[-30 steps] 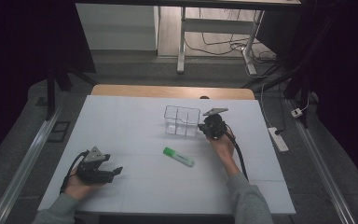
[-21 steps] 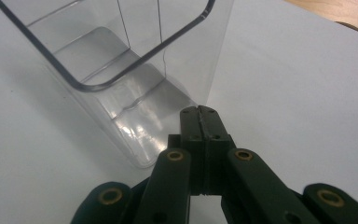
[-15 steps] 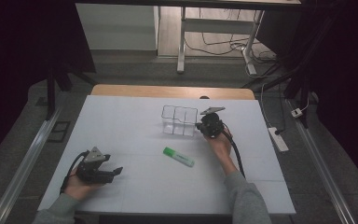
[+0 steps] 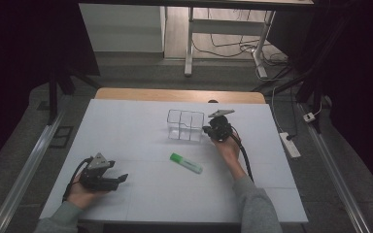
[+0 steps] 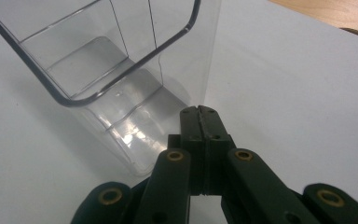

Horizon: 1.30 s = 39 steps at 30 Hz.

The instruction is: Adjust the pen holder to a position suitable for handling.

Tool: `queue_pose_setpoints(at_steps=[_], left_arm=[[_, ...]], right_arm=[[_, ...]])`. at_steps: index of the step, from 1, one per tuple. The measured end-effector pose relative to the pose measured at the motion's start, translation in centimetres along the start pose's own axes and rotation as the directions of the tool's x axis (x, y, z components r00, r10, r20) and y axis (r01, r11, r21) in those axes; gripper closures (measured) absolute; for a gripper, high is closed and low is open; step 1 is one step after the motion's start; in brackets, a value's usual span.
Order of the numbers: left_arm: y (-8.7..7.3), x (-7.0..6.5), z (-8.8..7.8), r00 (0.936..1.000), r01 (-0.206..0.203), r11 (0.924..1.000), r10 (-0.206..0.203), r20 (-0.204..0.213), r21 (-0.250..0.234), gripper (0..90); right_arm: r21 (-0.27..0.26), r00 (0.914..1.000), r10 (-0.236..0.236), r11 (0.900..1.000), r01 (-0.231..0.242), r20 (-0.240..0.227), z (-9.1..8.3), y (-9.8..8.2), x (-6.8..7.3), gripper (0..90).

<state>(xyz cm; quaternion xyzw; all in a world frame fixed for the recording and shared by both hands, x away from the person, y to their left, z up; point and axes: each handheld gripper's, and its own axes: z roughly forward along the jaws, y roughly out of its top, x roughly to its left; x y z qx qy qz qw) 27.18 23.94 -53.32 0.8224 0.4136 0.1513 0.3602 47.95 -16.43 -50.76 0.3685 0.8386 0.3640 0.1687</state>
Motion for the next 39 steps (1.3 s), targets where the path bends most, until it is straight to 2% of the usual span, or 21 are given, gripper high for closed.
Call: queue_pose_setpoints(at_steps=[5,9,13,20,21,22,23,24,26,29,32,36,39], left_arm=[[0.0,0.0,-0.1,1.0000,0.002,1.0000,-0.002,-0.002,-0.006,25.0],[0.0,0.1,-0.1,1.0000,0.003,1.0000,-0.003,-0.001,-0.008,25.0],[0.0,0.1,-0.1,1.0000,0.003,0.9999,-0.003,-0.001,-0.010,25.1],[0.0,0.1,-0.2,1.0000,0.003,0.9999,-0.003,-0.006,-0.011,25.1],[0.0,0.1,-0.2,1.0000,0.004,0.9999,-0.004,-0.006,-0.011,25.1],[0.0,0.1,-0.2,1.0000,0.005,0.9999,-0.006,-0.008,-0.013,25.1],[0.0,0.1,-0.2,1.0000,0.005,0.9999,-0.006,-0.008,-0.013,25.1],[0.0,0.1,-0.2,1.0000,0.005,0.9999,-0.005,-0.008,-0.013,25.1],[0.0,0.1,-0.2,0.9999,0.005,0.9999,-0.005,-0.009,-0.012,25.1],[0.0,0.1,-0.2,0.9999,0.005,0.9999,-0.005,-0.009,-0.012,25.1],[0.0,0.1,-0.2,0.9999,0.004,0.9999,-0.005,-0.010,-0.012,25.1],[0.0,0.1,-0.2,0.9999,0.004,0.9999,-0.004,-0.010,-0.013,25.0],[0.0,0.2,-0.2,0.9999,0.005,0.9998,-0.005,-0.010,-0.017,25.1]], right_arm=[[0.004,1.0000,-0.007,1.000,0.007,0.004,-0.3,0.0,0.1,89.2],[-0.010,1.0000,-0.007,1.000,0.007,0.002,-1.4,0.0,0.1,89.3],[-0.015,0.9995,-0.031,0.999,0.031,0.006,-2.5,-0.3,0.4,89.3],[-0.024,0.9982,-0.056,0.998,0.055,-0.021,-4.1,-0.9,0.4,88.9],[-0.026,0.9979,-0.059,0.998,0.058,-0.027,-4.3,-1.0,0.3,85.0],[-0.032,0.9972,-0.056,0.998,0.055,-0.050,-4.6,-1.0,0.4,76.7],[-0.032,0.9972,-0.056,0.998,0.055,-0.050,-4.6,-1.0,0.4,76.7],[-0.038,0.9965,-0.056,0.998,0.053,-0.062,-5.0,-0.9,0.5,68.1],[-0.050,0.9955,-0.055,0.997,0.052,-0.077,-5.4,-0.8,0.7,62.0],[-0.059,0.9940,-0.062,0.997,0.057,-0.090,-5.7,-0.7,0.9,57.6],[-0.073,0.9887,-0.101,0.993,0.093,-0.111,-6.4,-0.4,1.7,50.7],[-0.081,0.9854,-0.123,0.990,0.114,-0.117,-6.8,-0.1,2.3,48.1],[-0.083,0.9820,-0.126,0.990,0.116,-0.140,-7.0,0.1,2.7,46.5]])
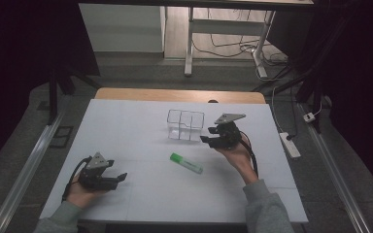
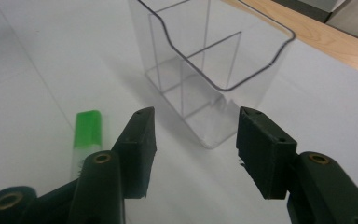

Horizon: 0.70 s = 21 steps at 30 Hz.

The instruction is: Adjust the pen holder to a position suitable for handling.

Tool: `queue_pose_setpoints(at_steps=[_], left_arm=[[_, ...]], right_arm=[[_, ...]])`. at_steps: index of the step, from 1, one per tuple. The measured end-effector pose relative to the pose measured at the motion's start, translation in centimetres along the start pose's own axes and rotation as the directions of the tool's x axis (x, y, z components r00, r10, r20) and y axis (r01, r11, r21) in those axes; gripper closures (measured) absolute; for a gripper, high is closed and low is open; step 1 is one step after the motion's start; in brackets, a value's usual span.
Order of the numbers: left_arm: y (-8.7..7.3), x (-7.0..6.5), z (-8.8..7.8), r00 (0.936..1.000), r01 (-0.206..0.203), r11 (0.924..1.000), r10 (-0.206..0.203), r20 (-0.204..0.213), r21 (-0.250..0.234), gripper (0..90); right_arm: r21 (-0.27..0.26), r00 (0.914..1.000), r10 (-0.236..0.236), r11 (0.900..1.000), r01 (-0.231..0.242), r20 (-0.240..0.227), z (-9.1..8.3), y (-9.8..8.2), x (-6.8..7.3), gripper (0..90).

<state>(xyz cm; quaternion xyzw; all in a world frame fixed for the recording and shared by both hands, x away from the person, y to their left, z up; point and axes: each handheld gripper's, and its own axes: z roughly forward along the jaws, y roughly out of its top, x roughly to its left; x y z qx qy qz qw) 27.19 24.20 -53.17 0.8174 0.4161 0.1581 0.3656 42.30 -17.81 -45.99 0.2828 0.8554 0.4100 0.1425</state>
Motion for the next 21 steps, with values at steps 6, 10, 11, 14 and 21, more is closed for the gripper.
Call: queue_pose_setpoints(at_steps=[6,10,11,14,21], left_arm=[[0.1,0.2,0.0,1.0000,0.005,1.0000,-0.005,-0.001,-0.005,25.2],[0.1,0.1,0.0,1.0000,0.002,1.0000,-0.002,0.000,-0.005,25.2],[0.1,0.2,0.0,1.0000,0.003,1.0000,-0.003,-0.001,-0.006,25.2],[0.1,0.2,0.0,1.0000,0.001,1.0000,-0.001,-0.001,-0.005,25.2],[0.1,0.1,0.0,1.0000,0.000,1.0000,0.000,0.001,-0.005,25.2]], right_arm=[[0.007,0.9995,-0.016,1.000,0.016,-0.028,-0.1,0.3,0.8,43.8],[0.008,0.9986,-0.023,1.000,0.024,-0.048,-0.1,0.6,1.3,42.7],[0.014,0.9979,-0.035,0.999,0.036,-0.054,0.0,0.8,1.6,42.4],[0.011,0.9969,-0.038,0.999,0.039,-0.068,0.1,0.9,1.9,42.3],[0.021,0.9930,-0.063,0.998,0.066,-0.100,0.6,1.4,3.3,41.9]])
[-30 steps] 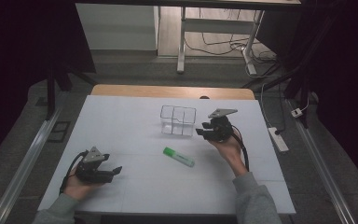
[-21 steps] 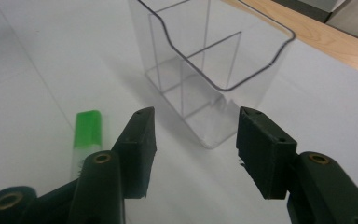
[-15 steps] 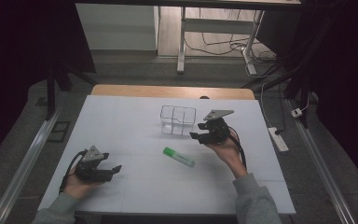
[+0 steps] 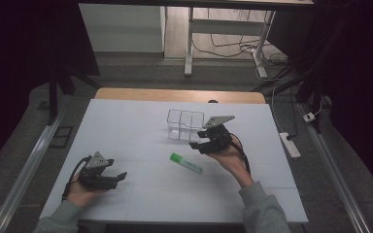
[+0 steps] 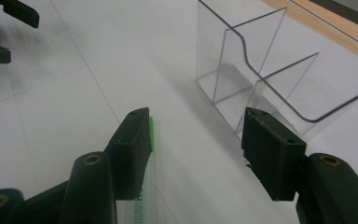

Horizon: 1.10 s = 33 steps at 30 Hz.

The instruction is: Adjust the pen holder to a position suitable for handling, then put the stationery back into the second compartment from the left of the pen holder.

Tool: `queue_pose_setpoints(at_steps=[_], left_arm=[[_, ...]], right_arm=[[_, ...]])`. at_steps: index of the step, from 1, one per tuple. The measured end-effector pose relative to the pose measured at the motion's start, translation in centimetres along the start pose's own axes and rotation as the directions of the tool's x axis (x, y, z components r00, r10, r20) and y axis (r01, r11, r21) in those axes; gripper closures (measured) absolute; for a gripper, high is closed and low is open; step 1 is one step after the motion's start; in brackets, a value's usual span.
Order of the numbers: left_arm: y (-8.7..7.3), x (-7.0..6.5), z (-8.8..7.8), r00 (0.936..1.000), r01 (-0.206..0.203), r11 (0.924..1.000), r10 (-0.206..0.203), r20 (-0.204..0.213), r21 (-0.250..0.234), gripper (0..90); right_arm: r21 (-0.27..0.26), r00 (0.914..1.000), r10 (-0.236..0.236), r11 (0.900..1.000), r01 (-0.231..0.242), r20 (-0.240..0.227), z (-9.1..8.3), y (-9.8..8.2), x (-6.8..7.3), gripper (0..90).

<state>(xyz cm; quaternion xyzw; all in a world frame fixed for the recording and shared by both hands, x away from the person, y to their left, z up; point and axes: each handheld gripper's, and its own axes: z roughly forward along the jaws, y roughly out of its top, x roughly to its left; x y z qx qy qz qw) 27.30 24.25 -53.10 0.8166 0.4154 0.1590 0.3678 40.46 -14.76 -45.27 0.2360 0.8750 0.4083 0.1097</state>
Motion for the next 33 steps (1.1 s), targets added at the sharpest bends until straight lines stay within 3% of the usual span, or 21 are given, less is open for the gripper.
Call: queue_pose_setpoints(at_steps=[16,33], left_arm=[[0.1,0.0,0.0,1.0000,-0.004,1.0000,0.004,0.001,-0.002,25.2],[0.3,-0.1,0.2,0.9999,-0.010,0.9999,0.010,0.003,-0.004,25.1]], right_arm=[[0.029,0.9974,-0.048,0.998,0.049,-0.054,1.6,0.6,1.9,42.0],[0.070,0.9952,-0.052,0.996,0.058,-0.083,3.6,0.8,2.8,42.0]])
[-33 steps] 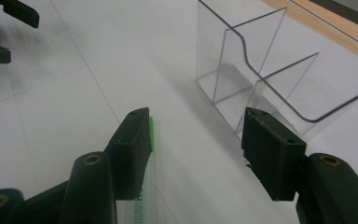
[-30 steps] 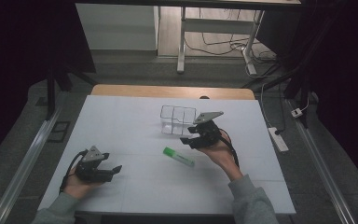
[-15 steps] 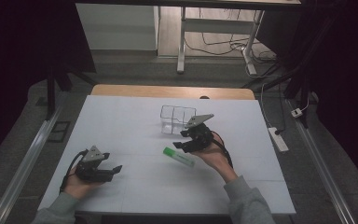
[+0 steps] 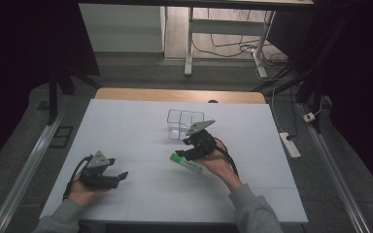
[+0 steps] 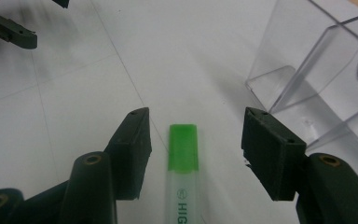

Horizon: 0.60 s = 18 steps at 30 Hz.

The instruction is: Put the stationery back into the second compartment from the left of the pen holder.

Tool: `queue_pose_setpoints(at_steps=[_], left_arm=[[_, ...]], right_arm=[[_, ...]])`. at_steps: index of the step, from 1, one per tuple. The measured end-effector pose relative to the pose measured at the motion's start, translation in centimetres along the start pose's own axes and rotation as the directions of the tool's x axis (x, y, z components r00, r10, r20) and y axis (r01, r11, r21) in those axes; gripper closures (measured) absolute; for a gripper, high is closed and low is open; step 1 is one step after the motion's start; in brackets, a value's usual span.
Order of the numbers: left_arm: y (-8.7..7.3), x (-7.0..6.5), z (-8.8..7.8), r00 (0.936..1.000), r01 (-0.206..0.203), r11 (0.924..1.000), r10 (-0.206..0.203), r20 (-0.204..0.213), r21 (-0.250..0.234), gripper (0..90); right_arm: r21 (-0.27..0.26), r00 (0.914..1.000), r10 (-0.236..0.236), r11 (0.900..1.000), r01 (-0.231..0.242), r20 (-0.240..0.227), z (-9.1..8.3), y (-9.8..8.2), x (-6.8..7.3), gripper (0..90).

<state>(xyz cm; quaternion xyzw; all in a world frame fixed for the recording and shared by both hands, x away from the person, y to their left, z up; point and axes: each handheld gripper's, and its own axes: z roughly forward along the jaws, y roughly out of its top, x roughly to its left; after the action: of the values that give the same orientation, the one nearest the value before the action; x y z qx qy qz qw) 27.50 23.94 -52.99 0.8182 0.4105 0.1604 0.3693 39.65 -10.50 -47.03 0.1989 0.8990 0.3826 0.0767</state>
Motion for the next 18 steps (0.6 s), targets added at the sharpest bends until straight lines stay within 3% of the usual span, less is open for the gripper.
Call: queue_pose_setpoints(at_steps=[18], left_arm=[[0.0,0.0,0.0,1.0000,-0.005,1.0000,0.005,0.000,0.004,25.0]], right_arm=[[0.111,0.9988,-0.002,0.994,0.008,-0.048,3.2,0.5,0.3,41.1]])
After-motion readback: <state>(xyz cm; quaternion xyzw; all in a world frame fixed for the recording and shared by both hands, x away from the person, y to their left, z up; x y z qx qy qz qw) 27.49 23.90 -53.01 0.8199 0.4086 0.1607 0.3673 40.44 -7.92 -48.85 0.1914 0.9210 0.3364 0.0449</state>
